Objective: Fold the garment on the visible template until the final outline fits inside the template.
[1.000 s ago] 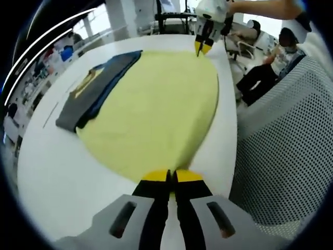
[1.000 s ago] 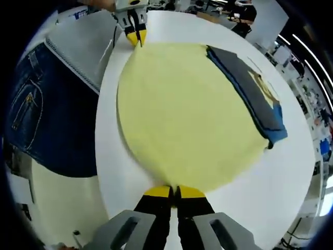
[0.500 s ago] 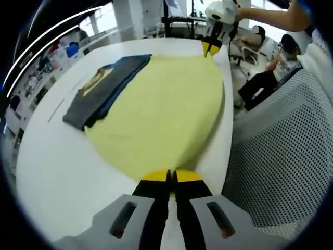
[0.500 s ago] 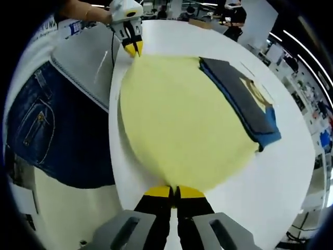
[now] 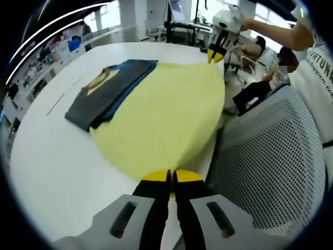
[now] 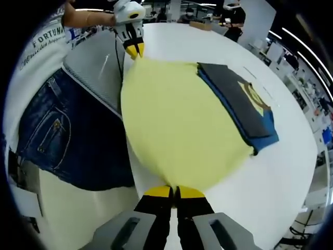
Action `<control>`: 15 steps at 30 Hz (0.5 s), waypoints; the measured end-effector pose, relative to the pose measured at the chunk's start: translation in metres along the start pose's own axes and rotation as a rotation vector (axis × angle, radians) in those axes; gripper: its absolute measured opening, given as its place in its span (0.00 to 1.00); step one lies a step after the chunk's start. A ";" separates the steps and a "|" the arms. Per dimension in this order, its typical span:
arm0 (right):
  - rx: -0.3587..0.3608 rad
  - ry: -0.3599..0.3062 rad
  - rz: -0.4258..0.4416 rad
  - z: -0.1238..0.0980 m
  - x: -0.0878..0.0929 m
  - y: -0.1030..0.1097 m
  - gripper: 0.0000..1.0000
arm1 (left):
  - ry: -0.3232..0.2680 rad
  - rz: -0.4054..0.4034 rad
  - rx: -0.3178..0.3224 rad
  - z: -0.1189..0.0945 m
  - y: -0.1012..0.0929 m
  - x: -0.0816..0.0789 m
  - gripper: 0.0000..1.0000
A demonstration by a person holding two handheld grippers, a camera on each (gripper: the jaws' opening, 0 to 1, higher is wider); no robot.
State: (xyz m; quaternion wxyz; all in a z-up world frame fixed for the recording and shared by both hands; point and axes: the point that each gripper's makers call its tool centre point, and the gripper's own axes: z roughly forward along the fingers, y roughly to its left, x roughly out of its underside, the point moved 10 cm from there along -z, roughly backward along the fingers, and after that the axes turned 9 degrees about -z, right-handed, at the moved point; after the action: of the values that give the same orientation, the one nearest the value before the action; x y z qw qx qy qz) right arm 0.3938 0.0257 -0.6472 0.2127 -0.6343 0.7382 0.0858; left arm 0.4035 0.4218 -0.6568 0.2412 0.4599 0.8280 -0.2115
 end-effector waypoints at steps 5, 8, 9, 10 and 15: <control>-0.002 -0.010 0.011 -0.008 -0.003 0.006 0.00 | 0.010 -0.012 0.001 -0.008 -0.003 -0.003 0.00; -0.008 -0.009 0.012 -0.012 -0.005 0.009 0.00 | 0.012 -0.037 0.000 -0.014 -0.006 -0.006 0.00; -0.013 -0.008 0.012 -0.014 -0.005 0.011 0.00 | 0.013 -0.039 0.001 -0.015 -0.007 -0.006 0.00; -0.016 -0.007 0.012 -0.015 -0.006 0.012 0.00 | 0.013 -0.041 0.003 -0.017 -0.009 -0.008 0.00; -0.027 0.005 0.010 -0.025 -0.010 0.015 0.00 | 0.024 -0.064 0.020 -0.024 -0.013 -0.010 0.00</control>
State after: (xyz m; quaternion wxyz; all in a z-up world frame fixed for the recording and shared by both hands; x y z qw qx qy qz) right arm 0.3754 0.0278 -0.6230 0.2016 -0.6336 0.7408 0.0953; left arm 0.3920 0.4219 -0.6302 0.2197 0.4378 0.8432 -0.2216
